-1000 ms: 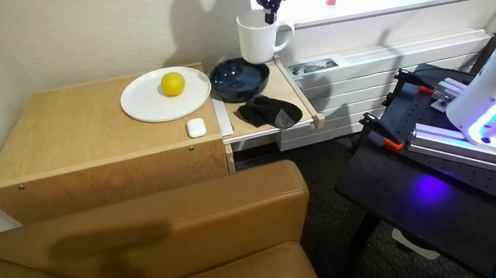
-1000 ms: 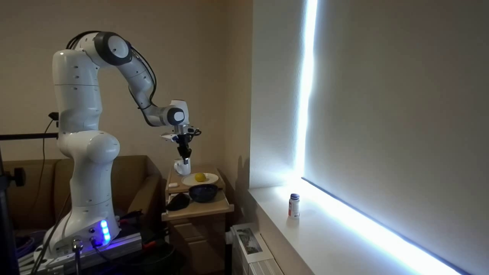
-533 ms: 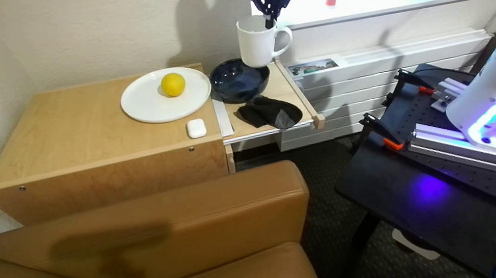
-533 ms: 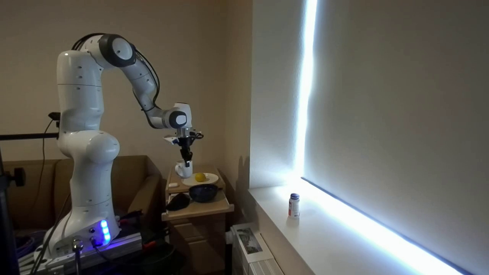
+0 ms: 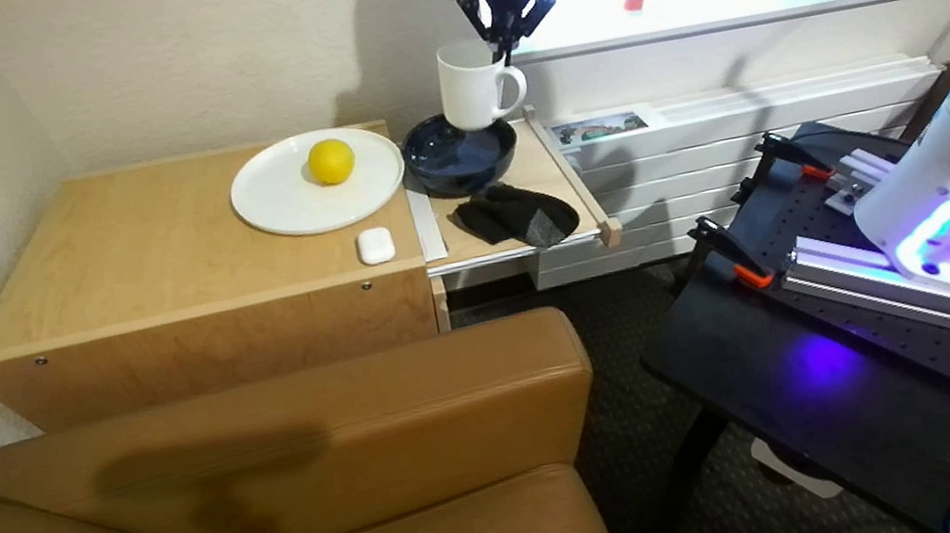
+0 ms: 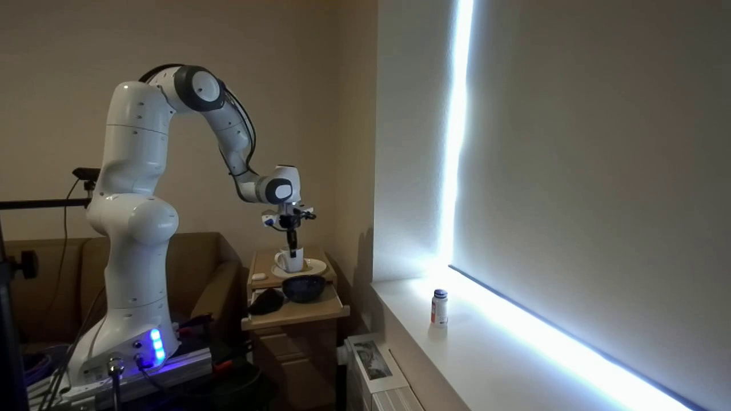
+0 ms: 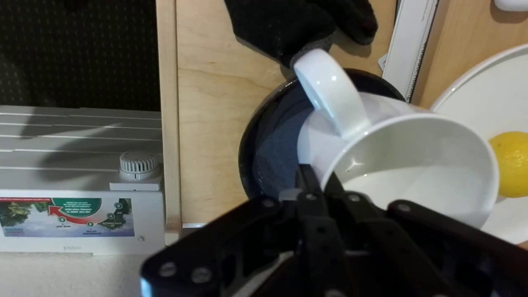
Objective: Pick up the cup and place it in the bowl
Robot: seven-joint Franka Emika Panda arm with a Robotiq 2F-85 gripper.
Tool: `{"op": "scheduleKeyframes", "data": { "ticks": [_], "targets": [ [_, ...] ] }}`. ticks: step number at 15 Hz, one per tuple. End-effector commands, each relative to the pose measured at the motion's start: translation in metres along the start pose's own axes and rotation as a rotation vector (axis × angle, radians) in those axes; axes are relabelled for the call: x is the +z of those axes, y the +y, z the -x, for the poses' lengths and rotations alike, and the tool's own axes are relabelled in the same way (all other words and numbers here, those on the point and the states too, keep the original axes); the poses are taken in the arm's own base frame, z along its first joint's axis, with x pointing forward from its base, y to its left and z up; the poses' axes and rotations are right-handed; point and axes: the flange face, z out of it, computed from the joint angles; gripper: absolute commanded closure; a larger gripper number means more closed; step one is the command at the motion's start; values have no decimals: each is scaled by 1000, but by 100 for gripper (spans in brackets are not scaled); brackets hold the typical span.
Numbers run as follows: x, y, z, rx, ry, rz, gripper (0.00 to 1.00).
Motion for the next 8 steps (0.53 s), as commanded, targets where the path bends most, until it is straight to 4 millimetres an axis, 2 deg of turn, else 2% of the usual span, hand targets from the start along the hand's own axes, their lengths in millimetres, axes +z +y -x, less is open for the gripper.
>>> {"op": "scheduleKeyframes", "data": {
  "ticks": [1, 8],
  "targets": [
    [-1, -1, -1, 3, 0, -2, 99],
    [45, -6, -37, 206, -25, 4, 99]
  ]
}}
